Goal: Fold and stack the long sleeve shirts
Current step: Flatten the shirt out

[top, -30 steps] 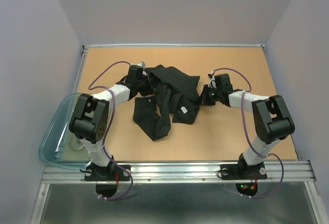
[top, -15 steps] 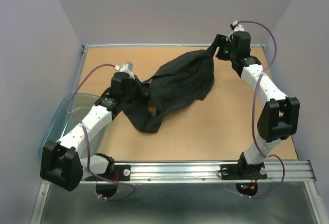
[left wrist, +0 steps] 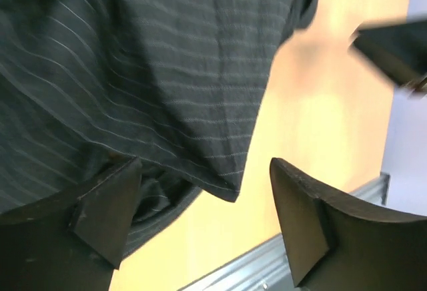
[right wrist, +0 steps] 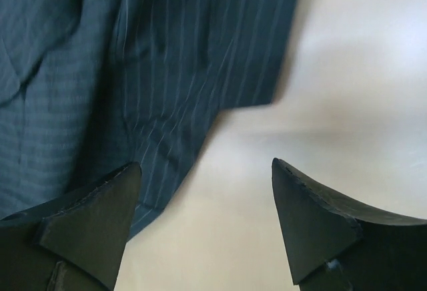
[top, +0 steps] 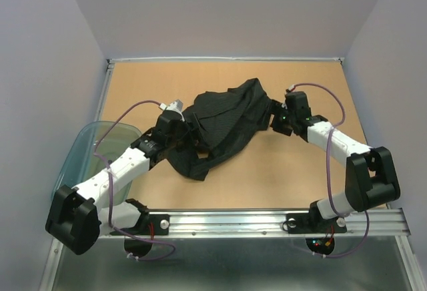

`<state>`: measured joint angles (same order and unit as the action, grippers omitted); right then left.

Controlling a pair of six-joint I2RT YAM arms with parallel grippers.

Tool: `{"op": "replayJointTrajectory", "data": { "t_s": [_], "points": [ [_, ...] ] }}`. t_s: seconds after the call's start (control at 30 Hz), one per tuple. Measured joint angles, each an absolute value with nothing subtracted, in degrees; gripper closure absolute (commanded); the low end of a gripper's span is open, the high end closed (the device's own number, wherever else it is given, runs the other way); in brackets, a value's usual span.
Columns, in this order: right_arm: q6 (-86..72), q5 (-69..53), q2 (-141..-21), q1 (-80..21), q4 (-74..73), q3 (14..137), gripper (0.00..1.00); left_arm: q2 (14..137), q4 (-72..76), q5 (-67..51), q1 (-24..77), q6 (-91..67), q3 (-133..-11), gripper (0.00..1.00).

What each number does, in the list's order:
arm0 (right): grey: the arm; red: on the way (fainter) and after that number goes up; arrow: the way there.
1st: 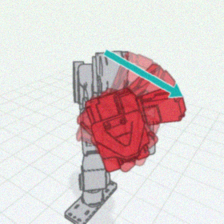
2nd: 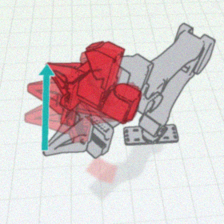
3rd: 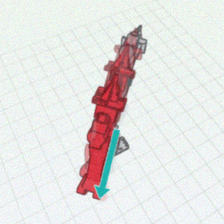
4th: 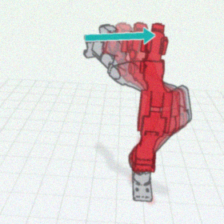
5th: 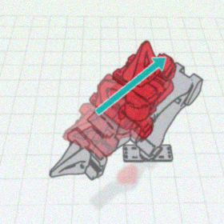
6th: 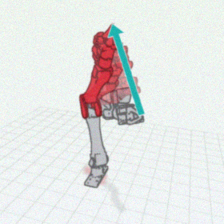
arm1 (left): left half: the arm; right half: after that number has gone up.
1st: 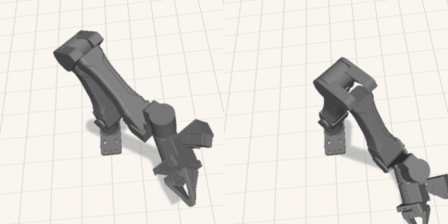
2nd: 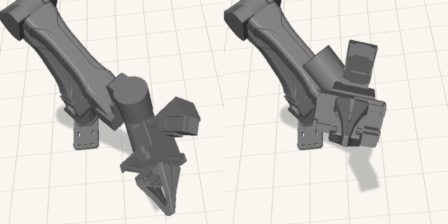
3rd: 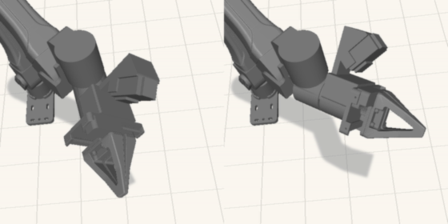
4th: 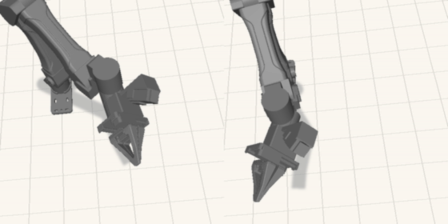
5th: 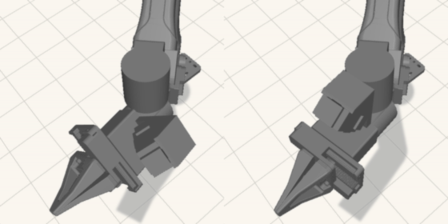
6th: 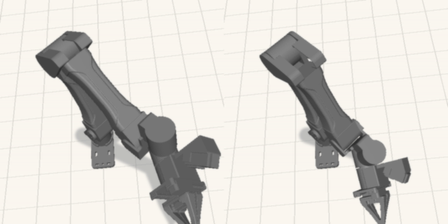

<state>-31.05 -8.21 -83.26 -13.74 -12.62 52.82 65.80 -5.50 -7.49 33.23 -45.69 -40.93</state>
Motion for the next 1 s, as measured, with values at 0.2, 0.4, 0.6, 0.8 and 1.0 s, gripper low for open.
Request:
{"op": "replayJointTrajectory", "data": {
  "t_s": [0.2,0.4,0.6,0.8,1.0],
  "points": [
    [-42.02,-10.35,-83.90,-20.10,-5.82,44.42,0.20,63.44,-7.29,-4.67,25.12,-44.14,-41.76,0.10],
    [-53.12,-10.02,-87.22,-20.91,3.40,40.77,0.20,63.57,-6.96,-3.90,17.34,-43.55,-40.29,0.12],
    [-59.77,-10.17,-92.77,-22.90,11.38,40.58,0.27,67.42,-5.45,-4.34,15.90,-43.51,-38.98,0.12],
    [-63.83,-11.03,-97.38,-23.33,18.09,40.34,0.86,69.25,-5.21,-4.03,15.11,-43.42,-38.98,0.12],
    [-61.63,-10.09,-97.93,-22.81,16.99,40.40,0.99,69.82,-4.93,-3.53,12.23,-42.30,-39.18,0.13]
  ]
}}
